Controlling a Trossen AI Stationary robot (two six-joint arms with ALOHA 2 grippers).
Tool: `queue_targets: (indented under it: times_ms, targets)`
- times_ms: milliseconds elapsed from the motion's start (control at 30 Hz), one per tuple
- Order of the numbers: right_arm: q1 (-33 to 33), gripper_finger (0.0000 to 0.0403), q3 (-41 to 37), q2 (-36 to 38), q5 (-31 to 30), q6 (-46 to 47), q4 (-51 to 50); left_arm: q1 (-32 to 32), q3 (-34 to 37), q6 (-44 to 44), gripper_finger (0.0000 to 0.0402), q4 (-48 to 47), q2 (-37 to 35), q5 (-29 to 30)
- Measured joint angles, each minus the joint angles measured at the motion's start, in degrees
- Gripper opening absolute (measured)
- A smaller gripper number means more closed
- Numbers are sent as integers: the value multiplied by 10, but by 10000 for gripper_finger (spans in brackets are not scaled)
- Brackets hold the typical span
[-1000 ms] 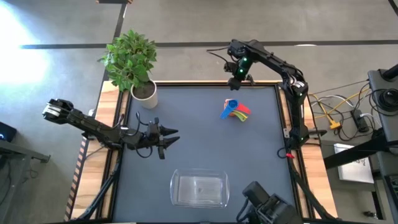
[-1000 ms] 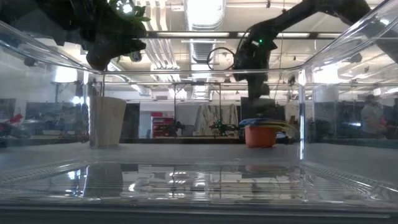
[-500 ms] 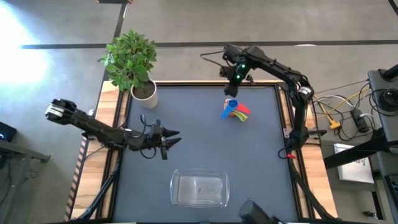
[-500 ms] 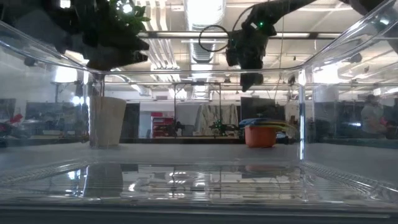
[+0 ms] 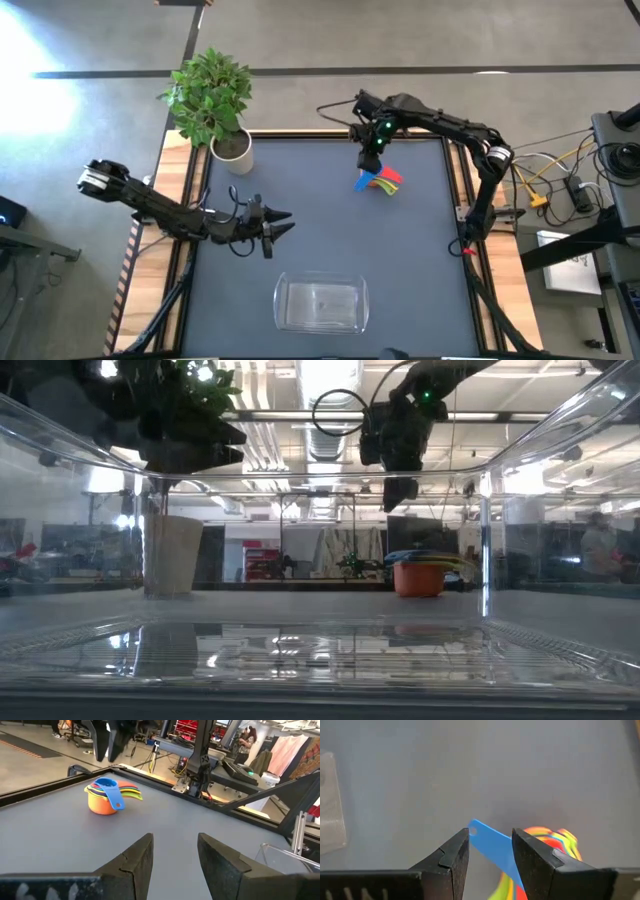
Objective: Nest measuring cups in basket
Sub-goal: Stack the blue measuring cup on top of the red measuring cup
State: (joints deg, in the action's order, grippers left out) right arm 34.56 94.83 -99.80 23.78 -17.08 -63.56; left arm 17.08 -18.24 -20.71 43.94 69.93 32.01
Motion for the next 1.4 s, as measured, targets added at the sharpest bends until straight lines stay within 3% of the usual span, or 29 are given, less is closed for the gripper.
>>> queue_targets:
  times_ms: [333,533,733,1167,1400]
  targets:
    - [-46,135,-96,12,-2,7,98,0,0,6,137,-4,0,0]
    - [-62,136,-127,11,-73,24,187,0,0,7,137,-3,0,0]
    - [-62,136,-146,11,-75,44,255,0,0,7,137,-3,0,0]
    - [-64,136,-200,10,-106,36,282,0,0,7,137,-2,0,-1]
    - [-65,136,-201,11,-104,42,239,0,0,9,137,-2,0,-1]
